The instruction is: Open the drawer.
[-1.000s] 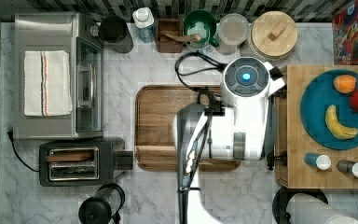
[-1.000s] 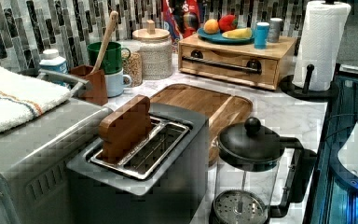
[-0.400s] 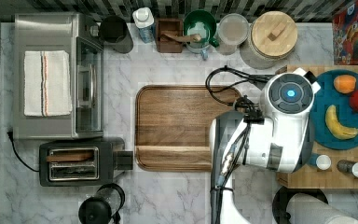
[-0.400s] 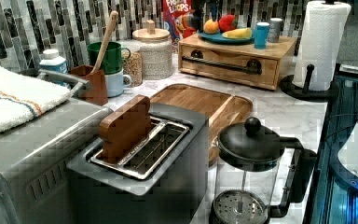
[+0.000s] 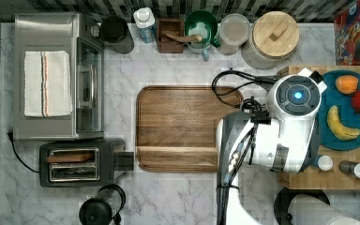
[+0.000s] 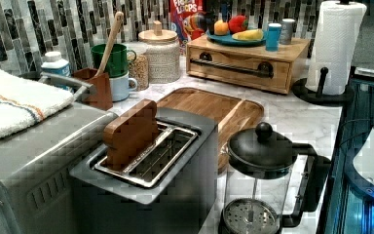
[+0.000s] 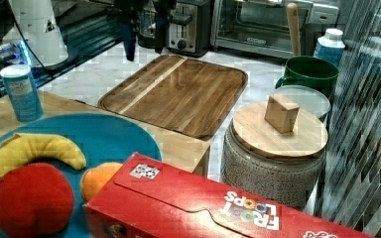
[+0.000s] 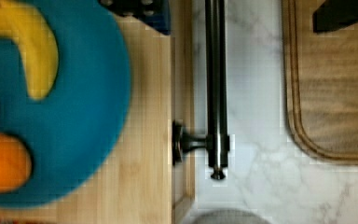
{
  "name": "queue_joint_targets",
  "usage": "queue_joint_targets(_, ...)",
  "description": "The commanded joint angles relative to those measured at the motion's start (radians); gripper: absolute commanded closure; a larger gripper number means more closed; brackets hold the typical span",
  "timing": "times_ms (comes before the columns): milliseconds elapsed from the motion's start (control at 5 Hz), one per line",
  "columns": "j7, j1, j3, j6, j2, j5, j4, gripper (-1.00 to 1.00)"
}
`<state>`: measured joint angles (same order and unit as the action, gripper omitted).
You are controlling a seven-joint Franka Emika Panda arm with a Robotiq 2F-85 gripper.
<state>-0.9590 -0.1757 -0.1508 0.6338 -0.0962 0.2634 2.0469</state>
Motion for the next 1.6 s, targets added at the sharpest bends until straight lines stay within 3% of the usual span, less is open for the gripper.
queue_joint_targets(200,-0.071,0.011,0.02,0.109,-0.064,0.027,0.049,-1.0)
queue_joint_targets(1400,-0.04,-0.019,-0.026,0.351,-0.202,0.077,0.111,-1.0)
queue_joint_targets(1600,-0.061,-0.03,-0.017,0.331,-0.219,0.048,0.1,-1.0)
